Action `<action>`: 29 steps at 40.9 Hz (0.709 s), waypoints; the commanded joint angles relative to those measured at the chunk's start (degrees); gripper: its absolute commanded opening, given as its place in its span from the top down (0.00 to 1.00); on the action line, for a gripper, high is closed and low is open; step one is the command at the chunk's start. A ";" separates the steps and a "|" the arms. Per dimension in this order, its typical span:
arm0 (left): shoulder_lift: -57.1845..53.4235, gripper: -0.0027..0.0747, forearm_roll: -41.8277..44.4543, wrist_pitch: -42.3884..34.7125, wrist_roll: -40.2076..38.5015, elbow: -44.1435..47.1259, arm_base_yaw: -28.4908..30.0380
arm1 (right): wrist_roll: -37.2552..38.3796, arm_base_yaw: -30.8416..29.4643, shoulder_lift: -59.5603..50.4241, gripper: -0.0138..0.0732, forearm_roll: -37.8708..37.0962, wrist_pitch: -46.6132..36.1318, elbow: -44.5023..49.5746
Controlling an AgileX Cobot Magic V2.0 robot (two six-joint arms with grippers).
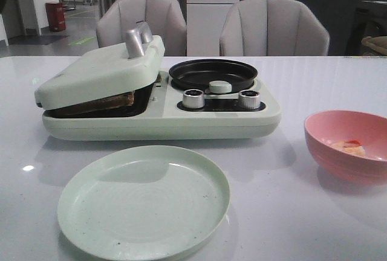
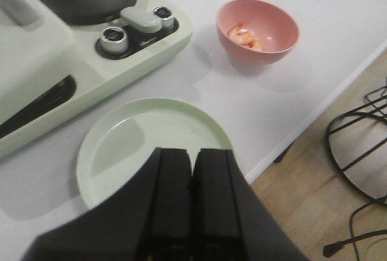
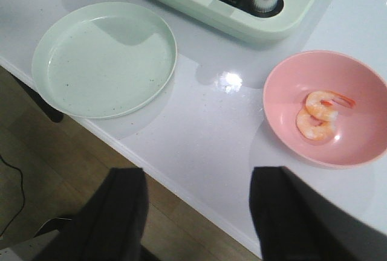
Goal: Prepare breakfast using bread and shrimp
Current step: 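Reach the right gripper to the pink bowl rim and grasp it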
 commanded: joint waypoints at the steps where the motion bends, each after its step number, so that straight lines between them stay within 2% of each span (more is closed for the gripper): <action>1: -0.71 0.83 5.31 -4.29 -6.67 -1.36 1.08 | 1.55 -1.03 2.51 0.28 0.19 -4.48 -1.71; 8: -0.71 0.83 6.61 -4.29 -7.47 -1.36 2.01 | 2.97 -6.90 11.63 0.28 -0.76 -4.17 -4.46; 22: -0.71 0.83 6.61 -4.29 -7.47 -1.32 2.01 | 2.69 -26.29 34.62 0.28 0.29 -3.17 -14.72; 29: -0.34 0.83 6.61 -4.29 -7.47 -1.32 2.01 | 1.26 -28.76 44.05 0.28 0.29 -3.78 -19.28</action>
